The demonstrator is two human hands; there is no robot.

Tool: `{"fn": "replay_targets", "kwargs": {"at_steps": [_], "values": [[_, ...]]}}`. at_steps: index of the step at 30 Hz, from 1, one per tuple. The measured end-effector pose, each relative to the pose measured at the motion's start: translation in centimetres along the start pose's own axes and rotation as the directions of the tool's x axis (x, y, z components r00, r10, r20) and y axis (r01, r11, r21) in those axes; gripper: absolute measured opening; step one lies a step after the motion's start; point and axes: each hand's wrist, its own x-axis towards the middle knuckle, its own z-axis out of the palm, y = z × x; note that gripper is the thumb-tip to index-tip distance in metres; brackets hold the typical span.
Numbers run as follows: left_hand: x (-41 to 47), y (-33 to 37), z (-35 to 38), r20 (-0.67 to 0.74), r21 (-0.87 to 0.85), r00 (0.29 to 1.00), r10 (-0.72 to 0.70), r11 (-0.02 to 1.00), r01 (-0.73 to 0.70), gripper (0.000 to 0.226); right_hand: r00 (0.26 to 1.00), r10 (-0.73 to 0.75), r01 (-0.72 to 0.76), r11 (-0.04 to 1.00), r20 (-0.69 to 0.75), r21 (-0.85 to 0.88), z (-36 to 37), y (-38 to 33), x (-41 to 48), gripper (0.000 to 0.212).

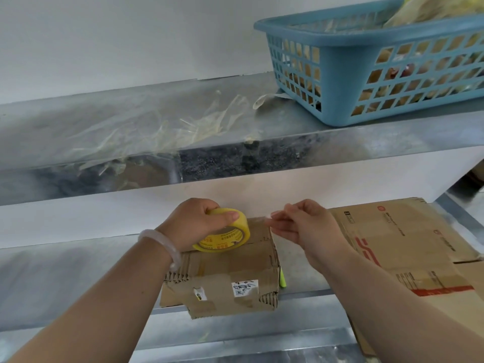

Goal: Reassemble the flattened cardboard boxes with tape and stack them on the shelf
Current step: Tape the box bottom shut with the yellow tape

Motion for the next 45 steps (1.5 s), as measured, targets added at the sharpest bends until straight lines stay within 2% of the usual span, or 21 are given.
{"fn": "replay_targets", "kwargs": {"at_steps": [2,5,7,9,11,15,17,19,23,26,28,32,36,40,45], "values": [[0.3,0.7,0.0,-0.001,0.046,1.0,-0.01,0.999,0.01,0.044,1.0,0.025,-0.025,0.996,-0.001,0.084,0.0,0.2,0.0,0.014],[0.3,1.2,0.3,-0.01,0.047,1.0,-0.017,0.999,0.018,0.043,0.987,0.144,-0.156,0.97,0.076,0.186,0.2,0.9,0.2,0.015],[0.1,1.3,0.4,-0.02,0.055,1.0,-0.014,0.998,0.015,0.043,0.971,0.203,-0.222,0.962,0.127,0.161,0.0,1.2,0.3,0.021],[-0.1,1.4,0.5,-0.032,0.07,0.999,-0.004,0.998,0.006,0.043,0.969,0.208,-0.221,0.971,0.133,0.094,-0.4,1.6,0.5,0.029],[-0.3,1.1,0.5,-0.051,0.064,0.999,0.016,0.998,-0.013,0.042,0.975,0.189,-0.197,0.979,0.116,0.055,-0.6,1.9,0.5,0.022],[-1.6,0.2,0.0,-0.046,-0.132,0.999,0.023,0.991,-0.029,0.042,0.989,0.119,-0.104,0.983,0.091,-0.149,-0.2,2.0,0.5,0.021],[-2.3,-0.8,-0.6,-0.005,-0.278,1.0,0.024,0.96,-0.025,0.041,0.993,0.095,-0.084,0.984,0.064,-0.158,-0.1,2.2,0.7,0.019],[-2.9,-1.5,-0.9,0.036,-0.365,0.999,0.02,0.931,-0.005,0.028,0.994,0.103,-0.098,0.989,0.044,-0.112,-0.3,2.2,0.7,0.017],[-2.8,-1.3,-0.9,-0.088,-0.28,0.995,0.047,0.957,-0.07,0.019,0.994,0.098,-0.092,0.988,0.044,-0.121,-0.9,2.3,0.8,0.016],[-2.3,-0.6,-0.9,-0.123,-0.218,0.991,0.06,0.972,-0.086,0.016,0.995,0.1,-0.097,0.99,0.024,-0.097,-1.9,1.7,1.1,0.017],[-2.2,-0.2,-0.6,-0.114,-0.17,0.992,0.062,0.982,-0.081,0.013,0.995,0.101,-0.1,0.993,0.017,-0.061,-3.0,1.0,1.3,0.017],[-1.3,0.9,0.3,-0.095,-0.114,0.995,0.032,0.993,-0.043,0.029,0.996,0.085,-0.084,0.996,-0.019,0.042,-5.4,0.4,1.6,0.019],[-0.6,2.0,0.8,-0.043,-0.065,0.999,0.009,0.998,-0.012,0.04,0.982,0.187,-0.183,0.978,-0.03,0.099,-6.2,2.8,1.6,0.016],[-0.5,2.2,1.0,-0.014,-0.047,1.0,0.009,0.999,-0.01,0.044,0.956,0.293,-0.289,0.944,-0.005,0.162,-5.3,6.1,1.8,0.014],[-0.2,2.4,1.0,0.008,-0.026,1.0,0.014,1.0,-0.013,0.036,0.945,0.327,-0.321,0.934,-0.014,0.157,-3.8,8.8,2.8,0.01]]}}
